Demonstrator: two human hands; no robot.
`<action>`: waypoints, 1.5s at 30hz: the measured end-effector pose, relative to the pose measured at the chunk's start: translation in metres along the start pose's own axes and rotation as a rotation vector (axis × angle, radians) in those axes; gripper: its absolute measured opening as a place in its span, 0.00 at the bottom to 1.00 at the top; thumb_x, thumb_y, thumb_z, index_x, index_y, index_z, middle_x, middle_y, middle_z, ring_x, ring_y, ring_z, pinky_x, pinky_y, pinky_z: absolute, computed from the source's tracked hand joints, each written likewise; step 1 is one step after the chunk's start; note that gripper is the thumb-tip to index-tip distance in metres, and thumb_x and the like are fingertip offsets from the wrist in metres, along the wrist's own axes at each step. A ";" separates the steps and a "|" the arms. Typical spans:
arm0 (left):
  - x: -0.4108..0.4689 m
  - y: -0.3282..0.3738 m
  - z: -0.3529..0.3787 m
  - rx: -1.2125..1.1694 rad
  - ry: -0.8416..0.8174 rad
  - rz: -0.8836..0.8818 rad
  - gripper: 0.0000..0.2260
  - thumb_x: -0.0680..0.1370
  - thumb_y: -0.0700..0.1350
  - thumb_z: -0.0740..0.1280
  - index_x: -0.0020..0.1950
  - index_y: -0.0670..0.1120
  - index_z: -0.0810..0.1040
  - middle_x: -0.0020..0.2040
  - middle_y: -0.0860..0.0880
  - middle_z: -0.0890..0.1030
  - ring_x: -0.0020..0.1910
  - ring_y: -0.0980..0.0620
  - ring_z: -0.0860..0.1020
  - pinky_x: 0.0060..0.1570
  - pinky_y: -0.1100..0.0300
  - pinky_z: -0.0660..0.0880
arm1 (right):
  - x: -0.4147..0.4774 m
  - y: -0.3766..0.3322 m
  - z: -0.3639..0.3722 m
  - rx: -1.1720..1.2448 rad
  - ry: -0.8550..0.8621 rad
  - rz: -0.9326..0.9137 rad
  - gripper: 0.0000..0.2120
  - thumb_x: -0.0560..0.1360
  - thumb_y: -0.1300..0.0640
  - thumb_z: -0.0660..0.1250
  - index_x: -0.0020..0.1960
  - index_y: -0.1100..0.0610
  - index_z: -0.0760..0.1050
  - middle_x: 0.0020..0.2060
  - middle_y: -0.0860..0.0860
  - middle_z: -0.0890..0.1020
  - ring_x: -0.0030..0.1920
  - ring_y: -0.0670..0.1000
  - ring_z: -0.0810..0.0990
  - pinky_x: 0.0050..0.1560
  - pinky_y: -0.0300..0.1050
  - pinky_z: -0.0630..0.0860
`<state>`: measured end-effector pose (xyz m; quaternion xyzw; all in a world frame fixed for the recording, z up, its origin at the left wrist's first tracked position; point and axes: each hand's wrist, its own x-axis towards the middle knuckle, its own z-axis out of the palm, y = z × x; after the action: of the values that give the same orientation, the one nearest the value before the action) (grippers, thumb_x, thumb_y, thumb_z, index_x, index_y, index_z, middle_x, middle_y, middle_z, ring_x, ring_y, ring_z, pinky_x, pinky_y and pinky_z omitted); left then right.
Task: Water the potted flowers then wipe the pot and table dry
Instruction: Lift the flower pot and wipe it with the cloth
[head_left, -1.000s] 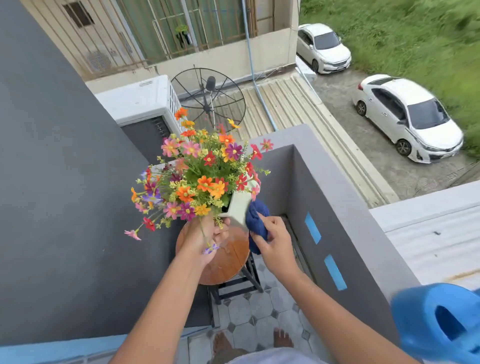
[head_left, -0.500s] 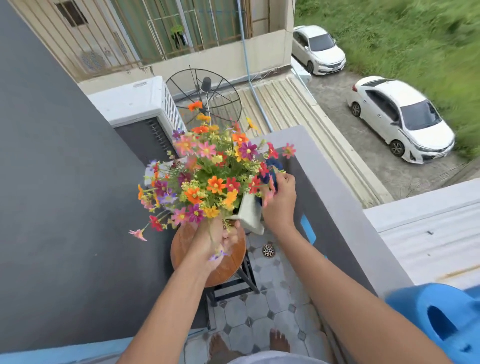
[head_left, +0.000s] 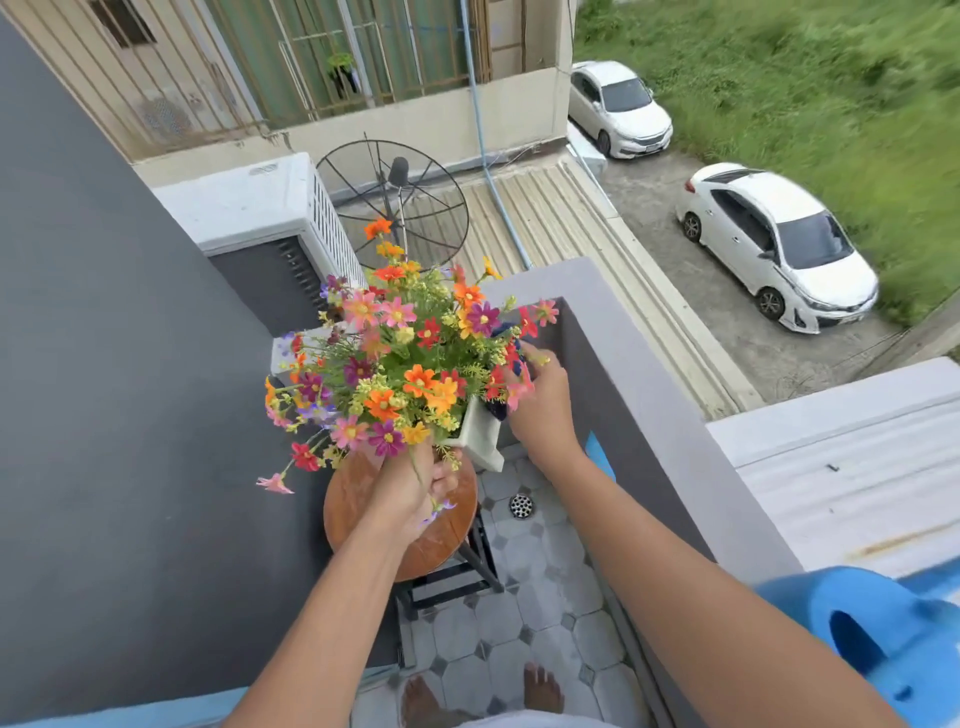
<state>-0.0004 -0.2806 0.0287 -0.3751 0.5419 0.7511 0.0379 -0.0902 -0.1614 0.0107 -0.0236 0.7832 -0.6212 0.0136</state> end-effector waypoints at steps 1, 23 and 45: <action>0.004 0.000 0.000 -0.035 0.011 0.002 0.10 0.85 0.42 0.51 0.55 0.41 0.70 0.31 0.46 0.73 0.26 0.55 0.64 0.19 0.68 0.58 | -0.009 -0.001 0.003 0.002 -0.006 -0.026 0.08 0.76 0.63 0.65 0.52 0.65 0.79 0.49 0.63 0.78 0.53 0.53 0.76 0.50 0.45 0.73; -0.013 0.008 0.006 -0.137 -0.087 -0.034 0.12 0.85 0.38 0.48 0.52 0.42 0.71 0.36 0.43 0.72 0.22 0.57 0.62 0.21 0.66 0.56 | 0.017 0.006 -0.008 -0.001 0.117 0.003 0.05 0.78 0.63 0.64 0.52 0.61 0.78 0.48 0.55 0.71 0.43 0.39 0.74 0.46 0.37 0.72; 0.024 0.017 0.012 -0.065 -0.020 -0.036 0.13 0.85 0.40 0.48 0.50 0.41 0.71 0.33 0.46 0.70 0.17 0.59 0.65 0.15 0.67 0.58 | -0.059 0.010 0.007 0.123 0.042 -0.057 0.07 0.76 0.66 0.67 0.51 0.57 0.78 0.47 0.55 0.73 0.52 0.50 0.74 0.49 0.38 0.71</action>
<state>-0.0313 -0.2856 0.0292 -0.3785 0.5099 0.7712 0.0447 -0.0309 -0.1626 -0.0014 -0.0321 0.7427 -0.6686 -0.0190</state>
